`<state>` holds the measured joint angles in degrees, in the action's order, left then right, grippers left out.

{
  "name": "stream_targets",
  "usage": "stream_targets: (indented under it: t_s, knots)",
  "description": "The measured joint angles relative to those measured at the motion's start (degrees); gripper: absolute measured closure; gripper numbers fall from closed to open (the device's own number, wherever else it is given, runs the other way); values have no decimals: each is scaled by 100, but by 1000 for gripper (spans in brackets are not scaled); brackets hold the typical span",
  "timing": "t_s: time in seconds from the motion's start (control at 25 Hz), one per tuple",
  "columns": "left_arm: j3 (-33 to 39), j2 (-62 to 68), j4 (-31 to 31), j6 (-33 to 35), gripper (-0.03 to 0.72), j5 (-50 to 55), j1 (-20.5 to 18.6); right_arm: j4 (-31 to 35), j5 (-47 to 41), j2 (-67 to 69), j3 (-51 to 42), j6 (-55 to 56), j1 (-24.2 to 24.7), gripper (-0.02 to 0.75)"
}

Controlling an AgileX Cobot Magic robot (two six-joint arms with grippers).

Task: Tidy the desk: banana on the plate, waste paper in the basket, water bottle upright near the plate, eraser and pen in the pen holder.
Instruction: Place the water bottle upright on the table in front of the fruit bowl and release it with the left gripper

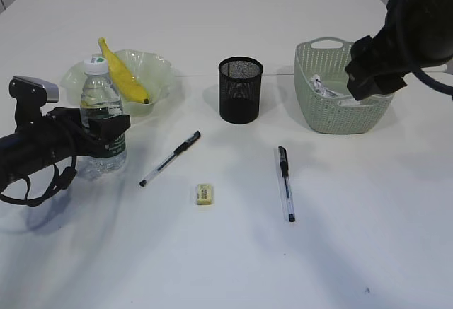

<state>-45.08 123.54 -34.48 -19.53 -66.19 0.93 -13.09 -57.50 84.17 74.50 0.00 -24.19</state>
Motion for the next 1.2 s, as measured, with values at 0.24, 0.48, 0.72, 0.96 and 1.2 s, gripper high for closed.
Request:
stream_targets:
  t_s: [0.24, 0.48, 0.72, 0.96, 1.2]
  knots:
    - [0, -35, -9, 0, 159, 70, 0, 0, 0, 0, 0, 0, 0, 237]
    - [0, -96, -30, 0, 106, 70, 0, 0, 0, 0, 0, 0, 0, 237]
    - [0, -175, -30, 0, 99, 70, 0, 0, 0, 0, 0, 0, 0, 237]
    - [0, -408, -30, 0, 99, 70, 0, 0, 0, 0, 0, 0, 0, 237]
    - [0, -647, -30, 0, 99, 60, 0, 0, 0, 0, 0, 0, 0, 237]
